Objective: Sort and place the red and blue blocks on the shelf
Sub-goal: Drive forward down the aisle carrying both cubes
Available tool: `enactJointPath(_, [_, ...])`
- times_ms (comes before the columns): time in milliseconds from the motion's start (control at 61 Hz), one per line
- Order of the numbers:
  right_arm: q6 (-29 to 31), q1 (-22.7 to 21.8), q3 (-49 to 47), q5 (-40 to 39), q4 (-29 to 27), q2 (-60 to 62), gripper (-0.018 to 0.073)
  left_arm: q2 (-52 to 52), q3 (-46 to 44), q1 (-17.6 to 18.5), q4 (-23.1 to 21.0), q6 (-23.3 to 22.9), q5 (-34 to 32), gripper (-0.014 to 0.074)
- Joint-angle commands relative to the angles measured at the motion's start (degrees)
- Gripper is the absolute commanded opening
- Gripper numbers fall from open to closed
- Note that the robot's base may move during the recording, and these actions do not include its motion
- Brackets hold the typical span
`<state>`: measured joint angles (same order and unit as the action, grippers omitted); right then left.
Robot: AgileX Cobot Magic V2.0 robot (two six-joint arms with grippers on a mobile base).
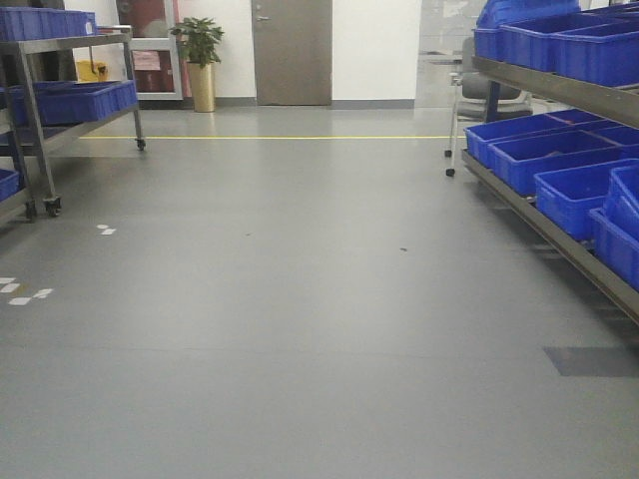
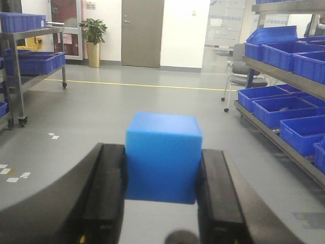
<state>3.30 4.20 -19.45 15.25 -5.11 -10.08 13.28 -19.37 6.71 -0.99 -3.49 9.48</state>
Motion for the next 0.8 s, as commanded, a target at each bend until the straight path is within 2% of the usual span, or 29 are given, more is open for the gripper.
enactJointPath(0, [0.1, -0.3, -1.6, -4.6, 0.0, -0.6, 0.0078, 0.4, -1.5, 0.3, 0.0, 0.0, -5.7, 0.0122])
enactJointPath(787, [0.1, -0.3, -1.6, -4.6, 0.0, -0.6, 0.0078, 0.4, -1.5, 0.3, 0.0, 0.0, -5.7, 0.0122])
